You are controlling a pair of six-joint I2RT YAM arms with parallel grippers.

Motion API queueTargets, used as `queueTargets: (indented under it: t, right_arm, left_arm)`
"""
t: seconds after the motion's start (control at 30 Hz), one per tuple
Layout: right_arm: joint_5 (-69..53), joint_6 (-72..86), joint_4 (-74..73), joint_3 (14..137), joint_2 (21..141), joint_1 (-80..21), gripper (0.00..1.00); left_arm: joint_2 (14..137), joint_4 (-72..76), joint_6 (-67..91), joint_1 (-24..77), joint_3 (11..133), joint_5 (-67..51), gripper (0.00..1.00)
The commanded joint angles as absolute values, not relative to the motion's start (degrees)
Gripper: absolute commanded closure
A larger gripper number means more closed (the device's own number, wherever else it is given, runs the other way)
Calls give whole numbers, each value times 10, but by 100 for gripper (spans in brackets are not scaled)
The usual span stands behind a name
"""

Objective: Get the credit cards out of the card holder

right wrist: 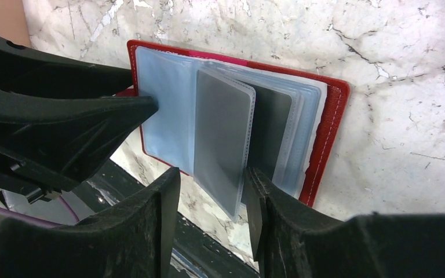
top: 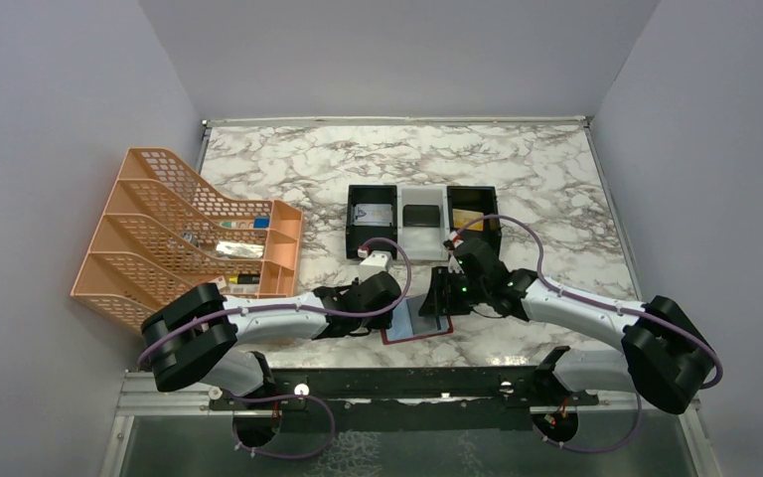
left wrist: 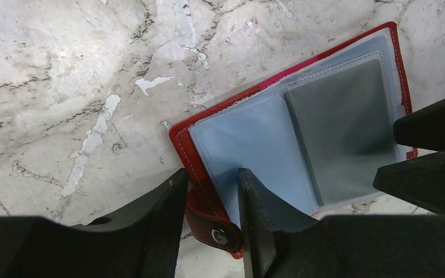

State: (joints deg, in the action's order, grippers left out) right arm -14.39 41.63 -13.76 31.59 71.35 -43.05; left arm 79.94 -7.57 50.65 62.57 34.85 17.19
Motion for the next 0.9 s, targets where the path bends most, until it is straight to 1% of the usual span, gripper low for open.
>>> queueTargets:
  t: [0.0, 0.37, 0.5, 0.73, 0.87]
  right_arm:
    - [-172, 413, -122, 332, 711, -431, 55]
    - [-208, 452, -78, 323, 695, -431, 55]
    - [-243, 459, -37, 319, 707, -431, 55]
    - [-297, 467, 21, 328, 753, -431, 53]
    - [-334, 468, 46, 333, 787, -431, 52]
  left_arm:
    - [809, -80, 504, 625, 359, 161, 61]
    - [785, -80, 510, 624, 355, 168, 60]
    - [761, -83, 517, 625, 350, 177, 56]
    - [691, -108, 542, 625, 323, 202, 42]
    - [647, -141, 571, 625, 305, 227, 37]
